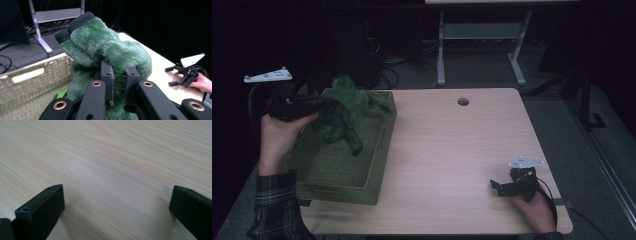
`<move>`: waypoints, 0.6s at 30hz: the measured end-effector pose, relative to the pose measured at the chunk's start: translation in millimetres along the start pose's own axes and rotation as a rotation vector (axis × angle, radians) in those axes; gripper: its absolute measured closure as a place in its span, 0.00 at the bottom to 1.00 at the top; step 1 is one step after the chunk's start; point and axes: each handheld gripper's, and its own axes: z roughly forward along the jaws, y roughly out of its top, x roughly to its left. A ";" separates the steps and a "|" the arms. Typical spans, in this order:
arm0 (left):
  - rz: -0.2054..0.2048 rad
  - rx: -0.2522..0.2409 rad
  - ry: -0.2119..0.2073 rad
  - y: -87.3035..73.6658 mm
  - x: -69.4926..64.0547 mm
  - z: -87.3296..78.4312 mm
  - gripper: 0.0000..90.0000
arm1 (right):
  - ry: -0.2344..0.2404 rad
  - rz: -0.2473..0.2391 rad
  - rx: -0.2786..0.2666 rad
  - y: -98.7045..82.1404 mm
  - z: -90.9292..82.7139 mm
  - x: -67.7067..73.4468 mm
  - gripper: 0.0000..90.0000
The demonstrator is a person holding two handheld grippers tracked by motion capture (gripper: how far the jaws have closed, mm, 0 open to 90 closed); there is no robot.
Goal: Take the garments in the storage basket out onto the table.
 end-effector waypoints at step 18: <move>0.049 -0.018 -0.090 21.8 -37.4 55.4 0.90 | 0.000 0.004 0.002 0.0 -0.1 0.3 0.00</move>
